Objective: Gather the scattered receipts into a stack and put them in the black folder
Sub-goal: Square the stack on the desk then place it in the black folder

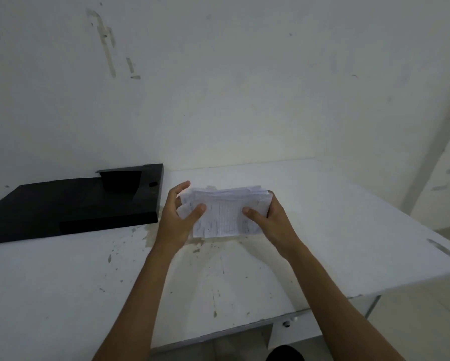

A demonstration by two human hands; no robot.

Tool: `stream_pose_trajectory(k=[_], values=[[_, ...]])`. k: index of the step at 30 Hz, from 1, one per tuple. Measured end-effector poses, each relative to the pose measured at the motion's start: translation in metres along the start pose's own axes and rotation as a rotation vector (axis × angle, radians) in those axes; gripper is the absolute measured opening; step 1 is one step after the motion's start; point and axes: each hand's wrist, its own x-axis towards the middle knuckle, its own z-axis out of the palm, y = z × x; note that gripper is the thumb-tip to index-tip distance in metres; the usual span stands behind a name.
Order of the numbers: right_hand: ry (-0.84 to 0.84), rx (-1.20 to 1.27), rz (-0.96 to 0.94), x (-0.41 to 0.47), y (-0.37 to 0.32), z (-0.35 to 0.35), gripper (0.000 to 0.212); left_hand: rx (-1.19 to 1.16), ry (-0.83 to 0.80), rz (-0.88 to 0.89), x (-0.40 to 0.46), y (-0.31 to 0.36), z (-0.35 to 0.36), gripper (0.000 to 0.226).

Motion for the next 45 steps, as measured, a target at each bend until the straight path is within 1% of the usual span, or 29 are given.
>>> stream_pose_trajectory(k=[3,7,11,14,16,18,20,22,23,26,30,33,37,41,43,45], values=[[-0.030,-0.012,0.041,-0.005,0.012,0.001,0.063,0.008,-0.059,-0.052,-0.010,-0.014,0.002,0.073],[-0.031,-0.029,0.026,-0.010,0.013,0.004,0.068,-0.006,-0.084,-0.052,-0.013,-0.021,0.009,0.075],[0.016,-0.129,-0.068,-0.003,0.003,-0.001,0.085,0.060,-0.086,-0.035,-0.007,-0.019,0.011,0.074],[0.083,-0.254,-0.183,-0.004,-0.011,-0.003,0.086,0.068,-0.113,-0.017,-0.006,-0.019,0.011,0.070],[0.131,-0.403,-0.306,-0.007,-0.024,0.000,0.078,0.035,-0.122,-0.031,-0.007,-0.020,0.010,0.069],[0.124,-0.670,-0.474,-0.008,-0.031,0.005,0.070,-0.006,-0.127,-0.044,-0.008,-0.021,0.010,0.068],[-0.003,-0.948,-0.561,-0.007,-0.028,0.009,0.070,-0.026,-0.127,-0.040,-0.009,-0.019,0.011,0.061],[-0.115,-1.083,-0.554,-0.006,-0.019,0.009,0.071,0.007,-0.123,-0.027,-0.009,-0.018,0.012,0.059],[-0.118,-1.096,-0.553,-0.004,-0.017,0.008,0.071,0.024,-0.122,-0.022,-0.008,-0.018,0.012,0.059],[-0.045,-1.092,-0.564,-0.001,-0.017,0.006,0.071,0.034,-0.128,-0.030,-0.008,-0.019,0.012,0.059],[-0.121,-1.172,-0.572,-0.003,-0.009,0.007,0.069,0.037,-0.125,-0.027,-0.008,-0.018,0.013,0.060],[-0.064,-1.154,-0.579,-0.004,-0.010,0.011,0.071,0.033,-0.122,-0.037,-0.008,-0.019,0.013,0.065],[-0.099,-1.170,-0.604,-0.004,-0.007,0.018,0.067,0.068,-0.117,-0.022,-0.008,-0.018,0.013,0.071],[-0.046,-1.174,-0.600,-0.002,-0.010,0.021,0.067,0.073,-0.119,-0.026,-0.006,-0.020,0.013,0.075],[-0.078,-1.190,-0.630,-0.002,-0.007,0.023,0.063,0.082,-0.127,-0.019,-0.007,-0.020,0.013,0.072],[-0.070,-1.215,-0.659,0.000,-0.005,0.022,0.055,0.107,-0.128,-0.014,-0.007,-0.020,0.014,0.066]])
